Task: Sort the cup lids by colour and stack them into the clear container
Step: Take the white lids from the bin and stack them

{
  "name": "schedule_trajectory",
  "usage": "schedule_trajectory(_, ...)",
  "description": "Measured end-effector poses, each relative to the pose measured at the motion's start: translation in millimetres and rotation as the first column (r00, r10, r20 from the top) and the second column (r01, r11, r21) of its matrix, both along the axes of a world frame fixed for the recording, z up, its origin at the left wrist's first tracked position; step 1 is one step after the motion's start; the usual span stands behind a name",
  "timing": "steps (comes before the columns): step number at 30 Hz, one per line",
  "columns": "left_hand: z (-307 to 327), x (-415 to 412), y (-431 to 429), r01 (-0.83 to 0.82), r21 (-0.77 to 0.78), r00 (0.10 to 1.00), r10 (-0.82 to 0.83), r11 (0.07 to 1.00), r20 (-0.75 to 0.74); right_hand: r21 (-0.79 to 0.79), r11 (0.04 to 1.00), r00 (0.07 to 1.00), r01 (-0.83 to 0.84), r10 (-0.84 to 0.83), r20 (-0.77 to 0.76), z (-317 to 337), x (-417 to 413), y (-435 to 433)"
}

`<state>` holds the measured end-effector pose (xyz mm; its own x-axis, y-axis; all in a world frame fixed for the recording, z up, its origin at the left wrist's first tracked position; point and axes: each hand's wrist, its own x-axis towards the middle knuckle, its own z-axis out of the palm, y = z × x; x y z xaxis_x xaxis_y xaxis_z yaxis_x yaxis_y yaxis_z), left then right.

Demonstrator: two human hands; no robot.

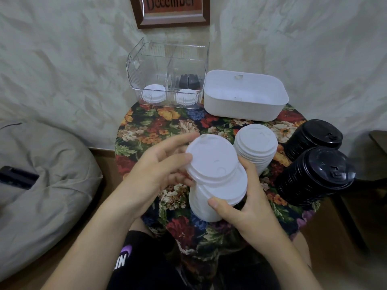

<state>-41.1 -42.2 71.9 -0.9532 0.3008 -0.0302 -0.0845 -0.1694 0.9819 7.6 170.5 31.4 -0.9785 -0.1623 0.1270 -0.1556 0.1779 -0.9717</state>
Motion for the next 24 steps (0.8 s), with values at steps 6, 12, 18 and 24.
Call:
schedule_trajectory(6, 0, -1, -1, -0.012, -0.281, 0.990, -0.028, 0.960, -0.138, 0.002, 1.000, 1.000, -0.008, 0.009, -0.012, 0, 0, 0)
schedule_trajectory(12, -1, 4, 5, 0.030, -0.342, 0.978, -0.098, 0.939, -0.182, 0.026, 1.000, 1.000, 0.003, -0.002, -0.029, 0, 2, 0)
schedule_trajectory(18, -6, 7, 3, 0.013, -0.395, 0.965, -0.115, 0.918, -0.235, 0.028, 1.000, 1.000, 0.004, -0.003, -0.029, 0, 2, 1)
schedule_trajectory(24, -8, 15, 4, 0.021, -0.420, 0.948, -0.151, 0.907, -0.279, 0.037, 0.999, 1.000, 0.010, -0.009, -0.016, 0, 3, 3)
